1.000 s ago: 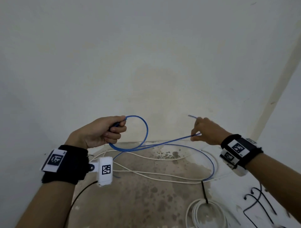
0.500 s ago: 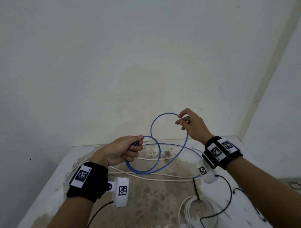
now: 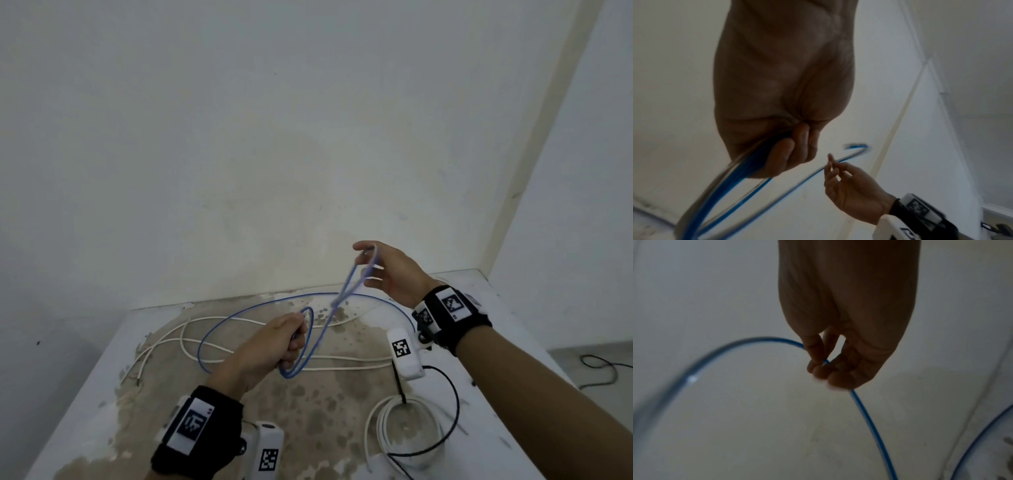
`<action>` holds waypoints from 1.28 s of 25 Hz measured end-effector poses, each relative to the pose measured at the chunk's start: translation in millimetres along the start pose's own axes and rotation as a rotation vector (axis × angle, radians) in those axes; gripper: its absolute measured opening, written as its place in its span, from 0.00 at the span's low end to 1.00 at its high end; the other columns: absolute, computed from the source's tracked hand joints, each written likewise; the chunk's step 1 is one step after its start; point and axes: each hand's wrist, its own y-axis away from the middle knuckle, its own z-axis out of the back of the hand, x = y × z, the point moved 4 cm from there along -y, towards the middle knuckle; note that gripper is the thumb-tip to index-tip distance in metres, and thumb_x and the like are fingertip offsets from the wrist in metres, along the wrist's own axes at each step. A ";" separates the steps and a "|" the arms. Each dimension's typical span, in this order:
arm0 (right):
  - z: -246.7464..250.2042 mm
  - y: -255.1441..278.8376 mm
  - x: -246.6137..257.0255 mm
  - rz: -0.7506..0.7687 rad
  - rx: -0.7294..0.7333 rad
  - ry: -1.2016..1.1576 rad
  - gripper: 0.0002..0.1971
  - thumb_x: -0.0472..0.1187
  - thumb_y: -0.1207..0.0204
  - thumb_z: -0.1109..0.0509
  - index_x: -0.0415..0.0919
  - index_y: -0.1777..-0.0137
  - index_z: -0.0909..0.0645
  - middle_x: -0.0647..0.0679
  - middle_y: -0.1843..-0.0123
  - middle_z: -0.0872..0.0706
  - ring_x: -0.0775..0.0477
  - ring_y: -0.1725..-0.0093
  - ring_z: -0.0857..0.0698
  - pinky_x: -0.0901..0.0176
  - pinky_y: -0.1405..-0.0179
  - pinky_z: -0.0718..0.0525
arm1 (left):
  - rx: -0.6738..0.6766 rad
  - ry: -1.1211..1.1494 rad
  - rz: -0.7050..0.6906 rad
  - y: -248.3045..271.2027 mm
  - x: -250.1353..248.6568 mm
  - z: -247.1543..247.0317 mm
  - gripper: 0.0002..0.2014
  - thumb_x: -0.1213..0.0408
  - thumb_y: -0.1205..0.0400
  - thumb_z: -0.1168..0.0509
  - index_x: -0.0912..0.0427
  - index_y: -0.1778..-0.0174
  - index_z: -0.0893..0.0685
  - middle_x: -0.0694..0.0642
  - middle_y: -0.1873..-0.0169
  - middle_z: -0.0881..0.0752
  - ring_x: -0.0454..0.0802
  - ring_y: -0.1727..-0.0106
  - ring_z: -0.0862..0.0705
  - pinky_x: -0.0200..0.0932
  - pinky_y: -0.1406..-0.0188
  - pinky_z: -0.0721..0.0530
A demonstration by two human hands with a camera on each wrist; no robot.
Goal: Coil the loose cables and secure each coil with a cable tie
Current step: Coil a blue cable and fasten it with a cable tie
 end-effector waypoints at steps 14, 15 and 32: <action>-87.2 67.0 -64.5 0.215 0.242 0.491 0.06 0.31 0.19 0.30 0.33 0.43 0.17 0.44 0.58 0.09 0.48 0.63 0.11 0.63 0.62 0.15 | -0.087 0.799 -0.063 -31.1 -9.0 9.9 0.16 0.59 0.11 0.47 0.60 0.61 0.22 0.52 0.76 0.18 0.48 0.75 0.15 0.41 0.75 0.14; -84.3 67.8 -69.5 0.222 0.232 0.479 0.06 0.31 0.19 0.29 0.33 0.44 0.17 0.44 0.58 0.09 0.48 0.63 0.11 0.63 0.59 0.15 | -0.070 0.854 -0.070 -32.3 -9.8 10.5 0.16 0.59 0.11 0.48 0.59 0.61 0.23 0.49 0.80 0.23 0.46 0.77 0.18 0.39 0.74 0.15; -28.9 77.9 -97.0 0.203 -0.205 0.585 0.07 0.45 0.15 0.32 0.42 0.51 0.17 0.48 0.52 0.11 0.51 0.66 0.09 0.52 0.60 0.09 | 0.005 0.824 -0.044 -27.7 -7.8 6.4 0.17 0.58 0.13 0.49 0.55 0.69 0.31 0.46 0.84 0.39 0.39 0.88 0.42 0.35 0.89 0.47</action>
